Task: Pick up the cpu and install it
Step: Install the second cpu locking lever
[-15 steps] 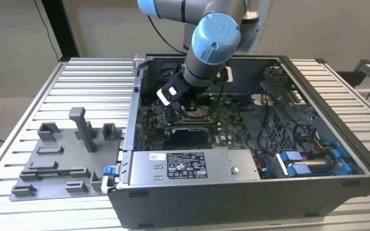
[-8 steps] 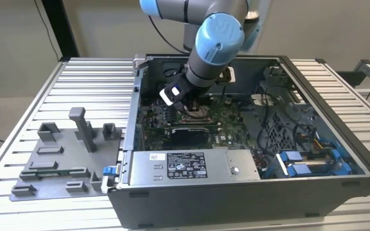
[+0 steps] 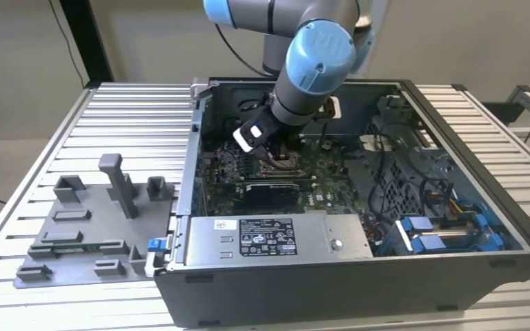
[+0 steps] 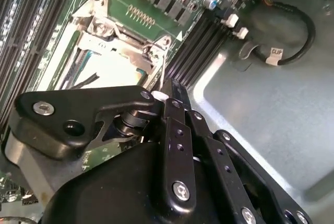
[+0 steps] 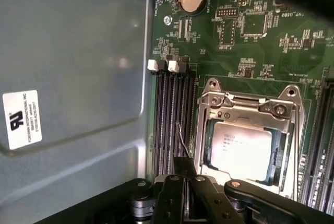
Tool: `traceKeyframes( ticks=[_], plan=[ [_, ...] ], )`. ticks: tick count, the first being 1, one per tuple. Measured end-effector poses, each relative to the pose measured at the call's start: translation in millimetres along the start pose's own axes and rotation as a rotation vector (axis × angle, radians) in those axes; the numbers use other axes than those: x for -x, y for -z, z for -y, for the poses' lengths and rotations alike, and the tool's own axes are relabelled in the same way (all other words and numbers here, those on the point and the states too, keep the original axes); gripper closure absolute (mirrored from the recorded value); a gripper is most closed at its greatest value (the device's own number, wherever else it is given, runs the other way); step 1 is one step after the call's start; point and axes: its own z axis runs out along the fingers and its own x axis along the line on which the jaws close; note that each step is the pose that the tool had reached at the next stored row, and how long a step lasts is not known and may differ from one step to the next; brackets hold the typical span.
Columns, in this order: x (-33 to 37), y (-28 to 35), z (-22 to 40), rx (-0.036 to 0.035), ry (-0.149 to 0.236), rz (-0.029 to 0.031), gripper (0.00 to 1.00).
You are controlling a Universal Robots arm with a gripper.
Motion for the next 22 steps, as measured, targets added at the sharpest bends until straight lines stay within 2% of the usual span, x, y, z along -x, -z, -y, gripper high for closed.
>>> traceKeyframes(
  ticks=[22],
  plan=[
    [1.0,-7.7,-5.4,-0.0003,0.000,0.0020,1.00]
  ],
)
